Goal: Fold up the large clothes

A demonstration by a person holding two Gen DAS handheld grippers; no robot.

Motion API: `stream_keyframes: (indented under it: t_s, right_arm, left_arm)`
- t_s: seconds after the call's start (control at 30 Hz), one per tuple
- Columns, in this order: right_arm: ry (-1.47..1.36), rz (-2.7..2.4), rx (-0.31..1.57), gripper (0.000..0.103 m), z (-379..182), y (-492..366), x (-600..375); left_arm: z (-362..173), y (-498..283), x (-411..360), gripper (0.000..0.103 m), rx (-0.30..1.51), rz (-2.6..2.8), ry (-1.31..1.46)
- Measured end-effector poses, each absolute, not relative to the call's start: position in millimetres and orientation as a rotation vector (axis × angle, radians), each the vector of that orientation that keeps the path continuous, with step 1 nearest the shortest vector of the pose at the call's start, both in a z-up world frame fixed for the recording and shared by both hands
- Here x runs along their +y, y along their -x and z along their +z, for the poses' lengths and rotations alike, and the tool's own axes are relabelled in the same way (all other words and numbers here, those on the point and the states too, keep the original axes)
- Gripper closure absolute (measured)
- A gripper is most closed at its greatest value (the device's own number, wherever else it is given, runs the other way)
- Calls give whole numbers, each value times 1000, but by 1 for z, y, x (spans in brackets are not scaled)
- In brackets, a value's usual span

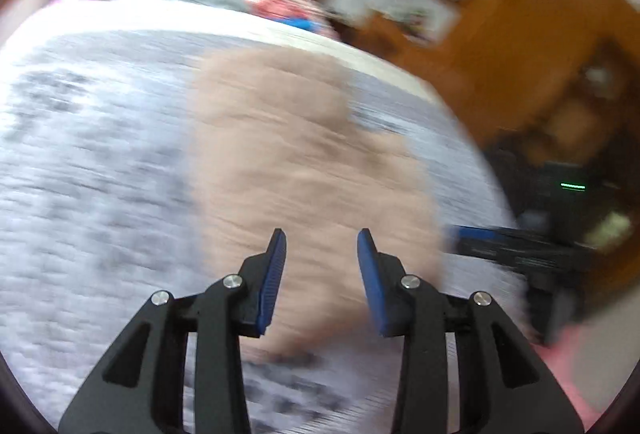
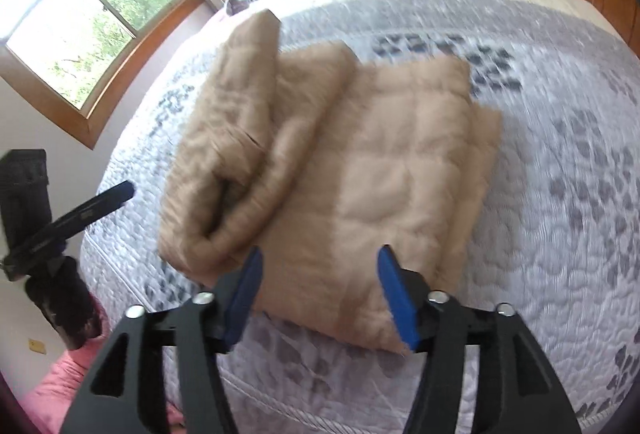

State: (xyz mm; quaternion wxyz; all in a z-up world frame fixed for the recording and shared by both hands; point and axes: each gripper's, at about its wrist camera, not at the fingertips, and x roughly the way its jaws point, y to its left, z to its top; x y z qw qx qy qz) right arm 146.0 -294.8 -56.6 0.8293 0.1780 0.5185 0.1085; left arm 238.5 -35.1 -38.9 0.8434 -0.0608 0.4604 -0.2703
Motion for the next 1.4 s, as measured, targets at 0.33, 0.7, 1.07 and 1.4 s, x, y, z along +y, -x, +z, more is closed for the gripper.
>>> stream_keyframes:
  t_s: [0.33,0.7,1.07,1.4]
  right_arm:
    - [-405,283,1208,22,-53,-211,-253]
    - [-377,287,1307,55,-92,-233,-227]
    - [-264,360,1140,88,-45,-216,-216]
    - [-212,309,924,89,30,-163,-254]
  left_arm:
    - [-83,-285,-39,68,1056,-419,33]
    - [-93,-284,-40,66,1062,-446,71]
    - [-70,-277,-19,67,986,-472,173]
    - [-39,-257,-53,67,897,-568,113]
